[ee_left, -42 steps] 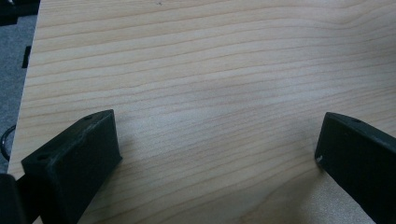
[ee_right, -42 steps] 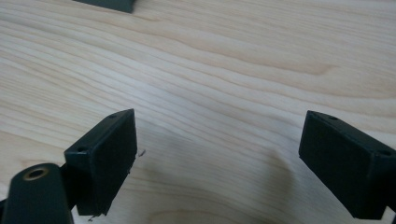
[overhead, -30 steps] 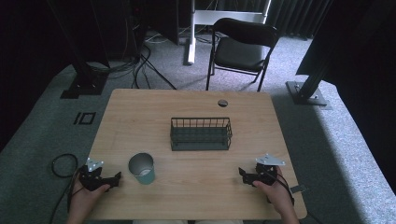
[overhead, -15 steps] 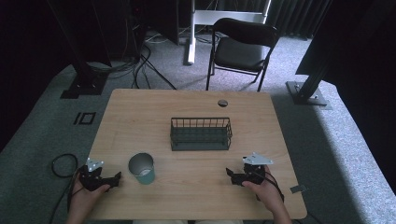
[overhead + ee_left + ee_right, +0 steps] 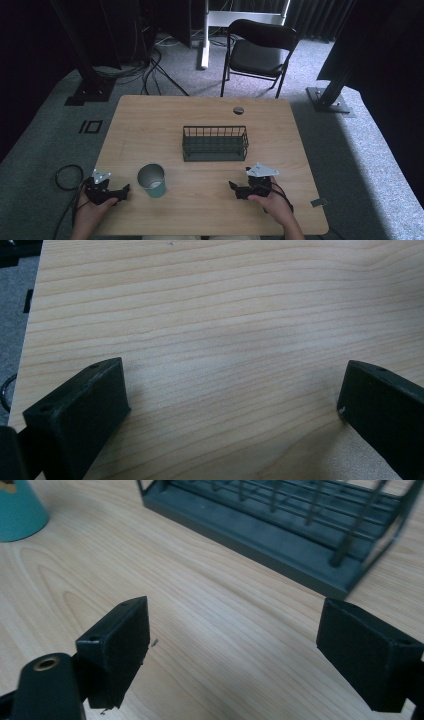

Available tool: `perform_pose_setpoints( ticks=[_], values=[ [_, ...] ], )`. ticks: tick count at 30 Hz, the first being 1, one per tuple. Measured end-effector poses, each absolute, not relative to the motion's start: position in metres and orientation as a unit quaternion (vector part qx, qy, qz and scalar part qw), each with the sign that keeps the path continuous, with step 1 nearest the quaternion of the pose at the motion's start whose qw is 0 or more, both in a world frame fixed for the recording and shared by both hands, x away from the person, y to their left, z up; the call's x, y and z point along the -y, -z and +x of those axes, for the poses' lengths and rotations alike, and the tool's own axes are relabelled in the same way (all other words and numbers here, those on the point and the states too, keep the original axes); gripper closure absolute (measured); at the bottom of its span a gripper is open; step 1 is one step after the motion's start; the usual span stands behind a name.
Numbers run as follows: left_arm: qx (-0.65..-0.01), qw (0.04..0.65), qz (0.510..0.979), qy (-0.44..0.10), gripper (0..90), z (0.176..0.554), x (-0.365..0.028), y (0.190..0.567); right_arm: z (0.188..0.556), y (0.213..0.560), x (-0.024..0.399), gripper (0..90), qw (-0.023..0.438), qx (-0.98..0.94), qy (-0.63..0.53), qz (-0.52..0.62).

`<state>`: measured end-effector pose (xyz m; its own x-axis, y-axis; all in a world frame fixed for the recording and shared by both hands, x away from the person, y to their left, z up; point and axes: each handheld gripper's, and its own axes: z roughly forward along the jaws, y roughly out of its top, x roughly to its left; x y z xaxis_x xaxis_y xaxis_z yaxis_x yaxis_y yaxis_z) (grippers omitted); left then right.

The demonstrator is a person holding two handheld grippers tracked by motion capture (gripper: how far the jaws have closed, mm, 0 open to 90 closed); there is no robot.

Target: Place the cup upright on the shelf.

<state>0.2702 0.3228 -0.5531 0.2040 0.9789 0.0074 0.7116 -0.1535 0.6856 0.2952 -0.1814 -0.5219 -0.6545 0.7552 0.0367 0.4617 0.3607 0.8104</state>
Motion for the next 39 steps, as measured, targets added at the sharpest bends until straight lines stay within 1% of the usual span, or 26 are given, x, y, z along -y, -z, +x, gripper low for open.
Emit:
perform_pose_setpoints(
  ticks=[14, 15, 25, 26, 39],
  values=[
    [-0.585, 0.284, 0.722, -0.235, 0.2, 0.270, -0.323, 0.553, 0.295, 0.520, 0.156, 12.5, 0.159, -0.821, -0.428, 0.342],
    [-0.585, 0.284, 0.722, -0.235, 0.2, 0.270, -0.323, 0.553, 0.295, 0.520, 0.148, 12.5, 0.154, -0.825, -0.429, 0.333],
    [-0.585, 0.284, 0.722, -0.235, 0.2, 0.270, -0.323, 0.553, 0.294, 0.520, 0.126, 12.6, 0.142, -0.833, -0.438, 0.307],
    [-0.586, 0.284, 0.722, -0.235, 0.2, 0.270, -0.323, 0.553, 0.293, 0.520, 0.117, 12.6, 0.136, -0.836, -0.441, 0.298],
    [-0.586, 0.284, 0.722, -0.235, 0.2, 0.270, -0.323, 0.553, 0.292, 0.522, 0.082, 12.7, 0.119, -0.845, -0.450, 0.264]
  ],
)
